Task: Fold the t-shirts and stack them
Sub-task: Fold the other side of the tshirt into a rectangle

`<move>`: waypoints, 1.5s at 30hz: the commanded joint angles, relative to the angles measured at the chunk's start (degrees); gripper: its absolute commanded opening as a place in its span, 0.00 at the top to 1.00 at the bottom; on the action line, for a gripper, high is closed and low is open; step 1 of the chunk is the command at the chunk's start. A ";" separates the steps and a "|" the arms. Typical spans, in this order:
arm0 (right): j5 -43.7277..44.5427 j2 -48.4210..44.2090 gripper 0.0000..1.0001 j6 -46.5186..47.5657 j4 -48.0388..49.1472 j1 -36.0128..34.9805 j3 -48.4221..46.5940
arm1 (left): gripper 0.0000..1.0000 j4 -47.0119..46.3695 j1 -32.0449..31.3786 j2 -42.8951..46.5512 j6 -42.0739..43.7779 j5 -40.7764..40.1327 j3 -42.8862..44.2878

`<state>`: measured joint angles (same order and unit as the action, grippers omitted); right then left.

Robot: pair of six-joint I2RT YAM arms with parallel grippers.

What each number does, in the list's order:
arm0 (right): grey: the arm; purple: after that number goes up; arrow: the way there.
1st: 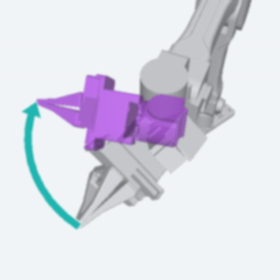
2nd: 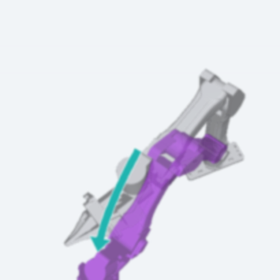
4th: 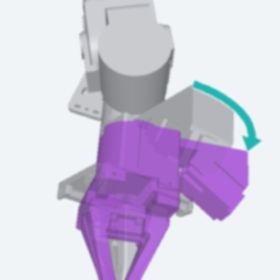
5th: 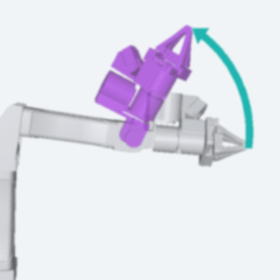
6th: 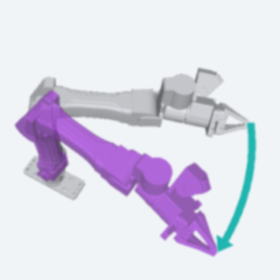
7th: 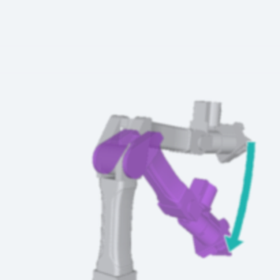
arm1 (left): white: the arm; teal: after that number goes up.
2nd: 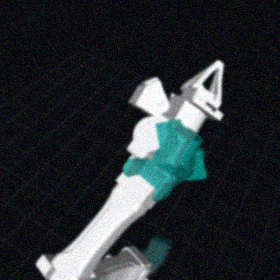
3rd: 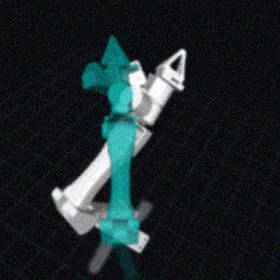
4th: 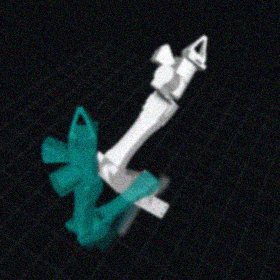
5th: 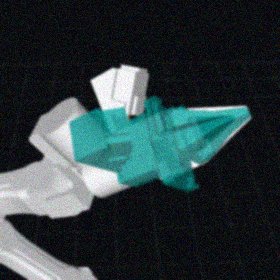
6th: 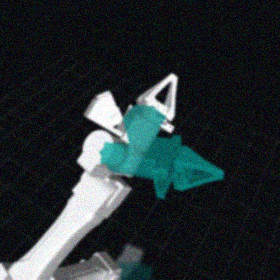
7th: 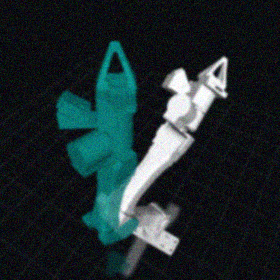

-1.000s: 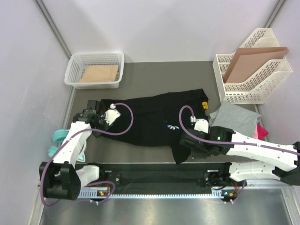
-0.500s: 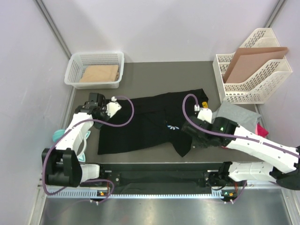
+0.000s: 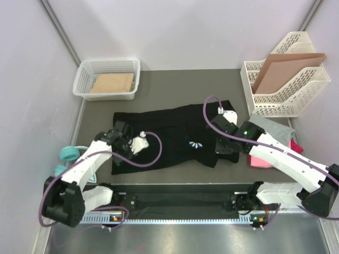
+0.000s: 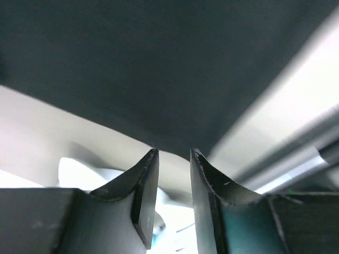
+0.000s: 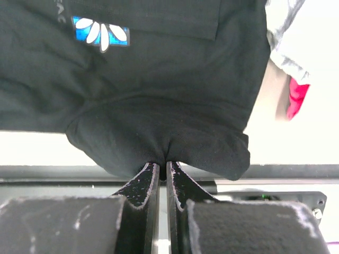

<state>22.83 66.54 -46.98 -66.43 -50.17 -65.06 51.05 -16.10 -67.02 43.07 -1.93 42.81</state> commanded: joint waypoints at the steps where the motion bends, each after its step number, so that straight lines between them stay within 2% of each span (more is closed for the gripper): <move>1: -0.68 1.13 1.00 4.08 5.43 2.36 -0.07 | 0.64 5.38 -2.44 5.67 0.79 1.23 -5.44; 8: -1.65 1.49 1.00 5.23 6.40 3.50 -1.30 | 0.60 0.82 -2.71 3.66 -1.23 -3.16 -11.25; 13: -2.26 0.78 1.00 4.88 6.32 3.50 -0.69 | 0.52 -4.28 -2.71 1.38 -1.76 -3.25 -11.26; 18: -3.23 -0.01 1.00 4.53 6.76 3.41 -0.07 | 0.51 -8.50 -2.62 -2.40 -2.46 -4.22 -10.29; 22: -3.23 -0.71 1.00 4.27 6.41 3.42 0.11 | 0.59 -9.56 -2.71 -4.87 -2.38 -4.48 -10.55; 27: -2.53 -0.80 1.00 4.62 5.53 3.50 -0.42 | 0.86 -7.81 -2.62 -2.86 -1.67 -5.27 -10.47; 29: -2.44 -0.80 1.00 4.79 5.26 3.50 -0.68 | 0.90 -6.67 -2.62 -1.71 -1.06 -5.71 -9.42; 33: -2.18 -0.98 1.00 5.14 4.04 3.59 -1.39 | 0.92 -0.88 -2.71 1.27 -0.18 -5.89 -6.17; 40: -2.61 -3.08 1.00 4.62 2.28 3.50 -0.60 | 0.88 5.54 -2.62 4.44 1.05 -6.06 -2.03; 45: -3.76 -4.84 1.00 4.18 1.31 3.41 -0.24 | 0.88 5.12 -2.62 5.67 1.32 -6.94 -2.64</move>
<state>19.31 64.47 -42.59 -63.59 -47.33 -64.86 54.02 -18.87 -62.76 43.27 -7.77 39.33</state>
